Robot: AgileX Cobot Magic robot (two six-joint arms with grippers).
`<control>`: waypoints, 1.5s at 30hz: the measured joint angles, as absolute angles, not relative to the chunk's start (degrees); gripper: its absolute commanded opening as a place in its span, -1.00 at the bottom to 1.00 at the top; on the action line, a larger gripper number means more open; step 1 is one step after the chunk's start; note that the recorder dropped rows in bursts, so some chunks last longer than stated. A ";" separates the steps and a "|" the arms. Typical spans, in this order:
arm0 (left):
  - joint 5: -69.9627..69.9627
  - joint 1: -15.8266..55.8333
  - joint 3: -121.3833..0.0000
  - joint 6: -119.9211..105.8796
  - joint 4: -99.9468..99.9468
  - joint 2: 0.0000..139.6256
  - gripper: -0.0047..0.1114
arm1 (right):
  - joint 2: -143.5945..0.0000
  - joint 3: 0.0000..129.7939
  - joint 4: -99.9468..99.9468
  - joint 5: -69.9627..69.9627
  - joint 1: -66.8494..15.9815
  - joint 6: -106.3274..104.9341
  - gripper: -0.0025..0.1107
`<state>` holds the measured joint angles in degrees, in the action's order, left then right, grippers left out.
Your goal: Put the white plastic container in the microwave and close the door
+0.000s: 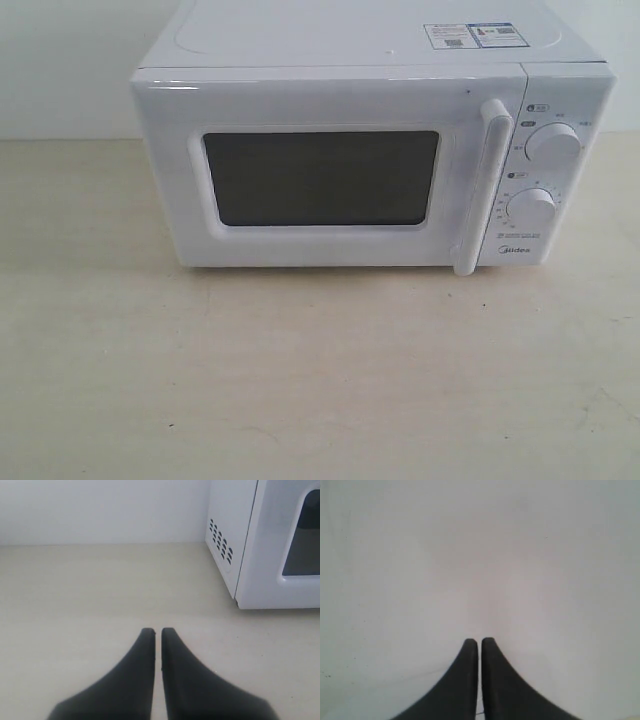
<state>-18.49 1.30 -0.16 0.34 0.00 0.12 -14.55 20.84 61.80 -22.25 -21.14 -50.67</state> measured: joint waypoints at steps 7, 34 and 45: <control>-18.49 1.30 -0.16 0.34 0.00 0.12 -0.84 | -11.39 20.47 61.93 -11.81 -8.33 -53.85 -0.96; -18.49 1.30 -0.16 0.34 0.34 0.12 -0.84 | -0.28 1.86 61.71 -9.64 -1.86 -49.60 -0.96; -18.49 1.30 -0.16 0.34 0.34 0.12 -0.84 | -0.28 0.79 46.87 -11.45 -1.86 -35.09 -0.96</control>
